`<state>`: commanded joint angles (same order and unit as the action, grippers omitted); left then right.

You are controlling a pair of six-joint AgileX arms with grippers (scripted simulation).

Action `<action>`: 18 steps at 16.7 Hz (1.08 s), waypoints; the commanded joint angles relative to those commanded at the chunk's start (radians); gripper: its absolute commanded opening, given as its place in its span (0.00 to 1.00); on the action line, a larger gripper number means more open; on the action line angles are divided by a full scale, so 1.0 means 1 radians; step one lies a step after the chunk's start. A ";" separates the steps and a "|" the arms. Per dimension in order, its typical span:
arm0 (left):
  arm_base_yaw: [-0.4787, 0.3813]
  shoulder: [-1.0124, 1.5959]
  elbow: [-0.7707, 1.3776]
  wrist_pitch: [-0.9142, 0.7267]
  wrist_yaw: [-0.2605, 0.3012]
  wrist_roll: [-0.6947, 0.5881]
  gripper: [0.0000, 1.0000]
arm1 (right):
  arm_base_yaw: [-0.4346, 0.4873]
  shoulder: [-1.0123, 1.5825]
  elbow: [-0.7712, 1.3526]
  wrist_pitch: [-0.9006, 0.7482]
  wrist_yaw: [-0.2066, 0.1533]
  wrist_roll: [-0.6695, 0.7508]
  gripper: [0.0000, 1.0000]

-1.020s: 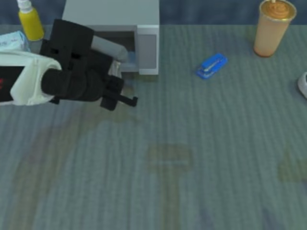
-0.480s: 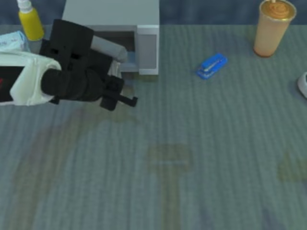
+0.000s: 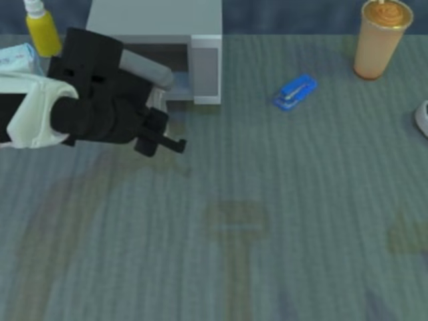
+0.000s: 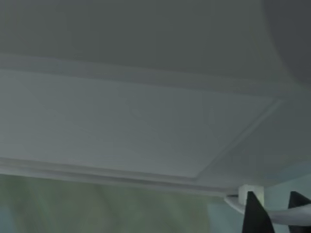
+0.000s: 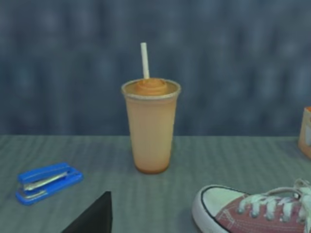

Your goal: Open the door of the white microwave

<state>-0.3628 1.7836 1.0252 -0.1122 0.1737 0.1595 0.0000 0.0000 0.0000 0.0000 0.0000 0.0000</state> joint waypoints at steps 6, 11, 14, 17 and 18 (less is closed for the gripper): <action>0.016 -0.007 -0.012 -0.005 0.021 0.032 0.00 | 0.000 0.000 0.000 0.000 0.000 0.000 1.00; 0.016 -0.007 -0.012 -0.005 0.021 0.032 0.00 | 0.000 0.000 0.000 0.000 0.000 0.000 1.00; 0.016 -0.007 -0.012 -0.005 0.021 0.032 0.00 | 0.000 0.000 0.000 0.000 0.000 0.000 1.00; 0.016 -0.007 -0.012 -0.005 0.021 0.032 0.00 | 0.000 0.000 0.000 0.000 0.000 0.000 1.00; 0.016 -0.007 -0.012 -0.005 0.021 0.032 0.00 | 0.000 0.000 0.000 0.000 0.000 0.000 1.00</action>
<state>-0.3473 1.7767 1.0133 -0.1171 0.1952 0.1910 0.0000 0.0000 0.0000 0.0000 0.0000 0.0000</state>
